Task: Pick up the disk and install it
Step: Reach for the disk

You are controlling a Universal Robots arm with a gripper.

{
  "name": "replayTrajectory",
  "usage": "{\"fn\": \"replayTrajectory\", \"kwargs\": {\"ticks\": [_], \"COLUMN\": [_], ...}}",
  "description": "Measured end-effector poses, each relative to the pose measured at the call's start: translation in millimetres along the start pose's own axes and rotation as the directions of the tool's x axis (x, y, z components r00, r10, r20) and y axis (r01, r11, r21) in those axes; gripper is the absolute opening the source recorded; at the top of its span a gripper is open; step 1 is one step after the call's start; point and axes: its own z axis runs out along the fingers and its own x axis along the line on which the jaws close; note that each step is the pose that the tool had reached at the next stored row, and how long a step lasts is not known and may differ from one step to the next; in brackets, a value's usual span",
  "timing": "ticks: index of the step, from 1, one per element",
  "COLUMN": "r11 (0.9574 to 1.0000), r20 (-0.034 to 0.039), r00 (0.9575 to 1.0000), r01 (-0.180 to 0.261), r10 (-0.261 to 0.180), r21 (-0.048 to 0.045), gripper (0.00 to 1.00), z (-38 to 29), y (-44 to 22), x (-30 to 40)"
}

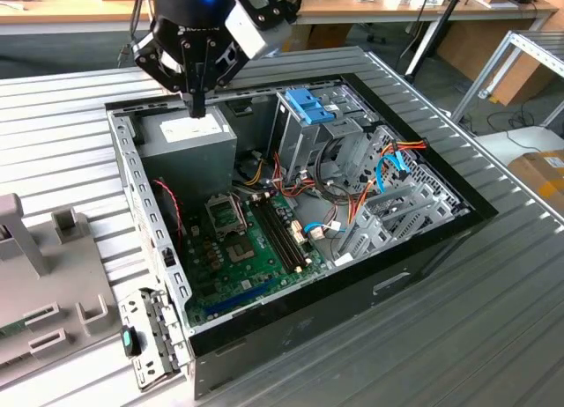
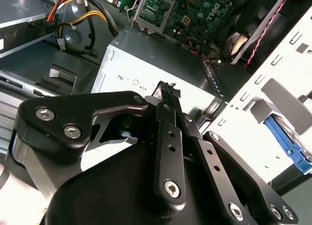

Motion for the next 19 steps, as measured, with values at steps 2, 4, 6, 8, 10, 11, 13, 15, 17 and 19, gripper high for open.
{"fn": "replayTrajectory", "kwargs": {"ticks": [2,4,6,8,10,11,13,15,17,19], "r11": [1.0,1.0,1.0,1.0,1.0,1.0,1.0,1.0,1.0,1.0], "r20": [0.0001,0.0001,0.0001,0.0001,0.0,0.0001,0.0,0.0001,0.0001,0.0], "r00": [1.0,1.0,1.0,1.0,1.0,1.0,1.0,1.0,1.0,1.0], "r01": [0.0,0.0,0.0,0.0,0.0,0.0,0.0,0.0,0.0,0.0], "r10": [0.0,0.0,0.0,0.0,0.0,0.0,0.0,0.0,0.0,0.0], "r21": [-0.0001,-0.0001,-0.0001,-0.0001,0.0,-0.0001,-0.0001,-0.0001,-0.0001,-0.0001], "gripper": [0.11,0.11,0.11,0.11,0.11,0.11,0.11,0.11,0.11,0.11], "z": [0.0,-0.1,-0.1,-0.2,-0.3,-0.3,-0.4,-0.4,-0.5,-0.6], "y": [-0.2,-0.4,-0.5,-0.7,-0.8,-0.9,-1.1,-1.3,-1.4,-1.6], "x": [2.6,5.1,7.0,8.8,10.6,11.7,14.2,16.5,18.6,21.1]}}
